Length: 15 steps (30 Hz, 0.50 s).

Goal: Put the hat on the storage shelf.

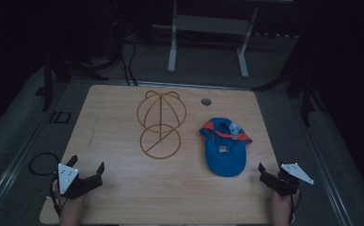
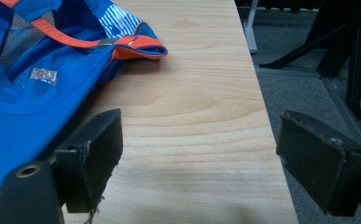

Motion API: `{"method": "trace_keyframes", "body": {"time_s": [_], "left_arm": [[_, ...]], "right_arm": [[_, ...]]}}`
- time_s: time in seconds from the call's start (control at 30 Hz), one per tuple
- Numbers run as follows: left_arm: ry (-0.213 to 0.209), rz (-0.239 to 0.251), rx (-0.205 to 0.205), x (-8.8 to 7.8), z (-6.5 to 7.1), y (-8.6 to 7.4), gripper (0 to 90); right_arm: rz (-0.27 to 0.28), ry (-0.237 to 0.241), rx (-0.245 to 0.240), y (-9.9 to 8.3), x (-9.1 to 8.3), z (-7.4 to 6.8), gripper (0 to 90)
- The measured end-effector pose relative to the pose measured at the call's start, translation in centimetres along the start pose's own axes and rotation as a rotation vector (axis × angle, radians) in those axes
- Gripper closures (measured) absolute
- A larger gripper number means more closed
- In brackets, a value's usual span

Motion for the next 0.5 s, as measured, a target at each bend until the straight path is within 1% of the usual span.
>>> {"method": "trace_keyframes", "body": {"time_s": [0.13, 0.23, 0.27, 0.33, 0.43, 0.5], "left_arm": [[0.003, -0.001, -0.004, -0.06, -0.02, 0.00, 2.3], [0.004, -0.001, -0.006, -0.06, -0.03, 0.00, 2.3], [0.004, -0.001, -0.006, -0.05, -0.03, 0.01, 2.3], [0.004, -0.002, -0.006, -0.04, -0.03, 0.01, 2.3], [0.007, -0.001, -0.009, -0.06, -0.06, 0.03, 2.3], [0.009, -0.002, -0.010, -0.09, -0.11, 0.02, 2.3]], "right_arm": [[-0.002, 0.004, 0.001, -0.02, -0.05, 0.00, 14.5], [-0.007, 0.011, 0.013, -0.04, -0.08, 0.05, 14.5], [-0.010, 0.024, 0.024, -0.06, -0.13, 0.09, 14.5], [-0.002, 0.029, 0.027, -0.08, -0.24, 0.15, 14.5], [-0.015, 0.052, 0.051, -0.06, -0.28, 0.21, 14.5], [-0.017, 0.061, 0.049, 0.33, -0.44, 0.08, 14.4]]}}
Point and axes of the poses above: each handheld gripper's, and its own axes: x roughly forward along the jaws, y roughly out of its top, z roughly to its right, the point moved 2 cm from there along x, roughly forward along the jaws, and after that the axes turned 12 degrees about x, right-handed, at the moved point
